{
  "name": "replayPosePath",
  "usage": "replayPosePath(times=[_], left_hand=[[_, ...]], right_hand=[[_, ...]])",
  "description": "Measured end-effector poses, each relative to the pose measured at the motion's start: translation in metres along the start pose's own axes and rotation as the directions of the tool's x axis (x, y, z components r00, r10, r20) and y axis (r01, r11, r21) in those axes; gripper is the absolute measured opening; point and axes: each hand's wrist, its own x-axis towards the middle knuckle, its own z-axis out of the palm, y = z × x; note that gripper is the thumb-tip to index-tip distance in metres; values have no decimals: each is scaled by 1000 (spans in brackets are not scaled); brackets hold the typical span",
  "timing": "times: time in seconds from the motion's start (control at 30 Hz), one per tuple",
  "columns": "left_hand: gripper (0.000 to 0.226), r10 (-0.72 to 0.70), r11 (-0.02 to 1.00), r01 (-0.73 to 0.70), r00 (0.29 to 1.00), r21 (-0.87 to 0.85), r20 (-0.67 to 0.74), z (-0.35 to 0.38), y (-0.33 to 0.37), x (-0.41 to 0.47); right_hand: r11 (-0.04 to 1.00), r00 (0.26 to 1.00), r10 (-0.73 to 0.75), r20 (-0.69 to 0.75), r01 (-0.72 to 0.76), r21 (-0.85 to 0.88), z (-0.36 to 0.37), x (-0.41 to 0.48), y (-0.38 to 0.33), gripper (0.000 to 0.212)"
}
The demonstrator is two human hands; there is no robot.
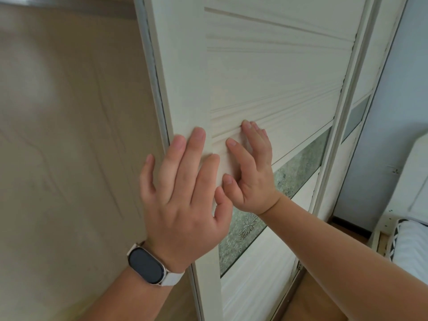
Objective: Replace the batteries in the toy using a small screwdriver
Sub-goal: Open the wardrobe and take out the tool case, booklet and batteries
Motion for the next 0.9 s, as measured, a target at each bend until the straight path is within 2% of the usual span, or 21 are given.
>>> replayPosePath(times=[0.67,0.9], left_hand=[[30,5,1000,-5,1000,19,4,57,36,14],[25,52,998,-50,996,-29,70,50,37,17]], right_hand=[[1000,1000,-9,-5,9,-11,-8,-11,71,50],[998,996,-5,86,11,-67,-23,-11,67,50]])
